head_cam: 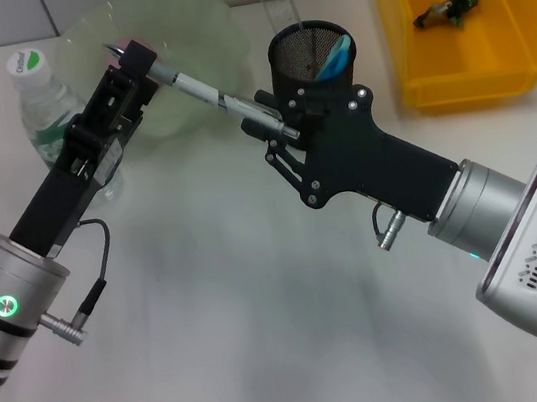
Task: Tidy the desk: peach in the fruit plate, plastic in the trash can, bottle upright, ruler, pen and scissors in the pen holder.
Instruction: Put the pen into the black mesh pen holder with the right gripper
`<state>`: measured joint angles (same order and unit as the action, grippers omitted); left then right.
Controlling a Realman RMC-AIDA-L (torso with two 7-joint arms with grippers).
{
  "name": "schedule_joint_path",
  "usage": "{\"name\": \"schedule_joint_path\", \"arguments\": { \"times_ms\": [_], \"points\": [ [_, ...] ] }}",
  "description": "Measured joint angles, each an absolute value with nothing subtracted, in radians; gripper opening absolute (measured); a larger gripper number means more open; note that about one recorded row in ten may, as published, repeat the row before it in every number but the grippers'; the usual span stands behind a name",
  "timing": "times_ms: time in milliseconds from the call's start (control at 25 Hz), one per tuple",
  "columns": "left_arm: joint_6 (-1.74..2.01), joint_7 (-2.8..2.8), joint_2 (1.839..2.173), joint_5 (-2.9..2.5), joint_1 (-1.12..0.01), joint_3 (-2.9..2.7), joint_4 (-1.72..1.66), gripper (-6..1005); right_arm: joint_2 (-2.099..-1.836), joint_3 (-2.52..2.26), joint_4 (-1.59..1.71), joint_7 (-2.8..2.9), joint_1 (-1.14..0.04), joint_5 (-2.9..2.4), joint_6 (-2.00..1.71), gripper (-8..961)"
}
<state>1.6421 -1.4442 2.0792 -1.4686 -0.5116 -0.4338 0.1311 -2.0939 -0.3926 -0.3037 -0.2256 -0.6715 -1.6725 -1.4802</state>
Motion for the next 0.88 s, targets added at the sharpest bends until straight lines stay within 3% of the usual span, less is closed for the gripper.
{"name": "schedule_joint_path", "arguments": {
  "times_ms": [880],
  "points": [
    [1.620, -1.231, 2.075, -1.479, -0.491, -0.531, 0.021, 828, -2.094, -0.391, -0.284, -0.083, -0.659, -1.674, -1.488, 185]
  ]
}}
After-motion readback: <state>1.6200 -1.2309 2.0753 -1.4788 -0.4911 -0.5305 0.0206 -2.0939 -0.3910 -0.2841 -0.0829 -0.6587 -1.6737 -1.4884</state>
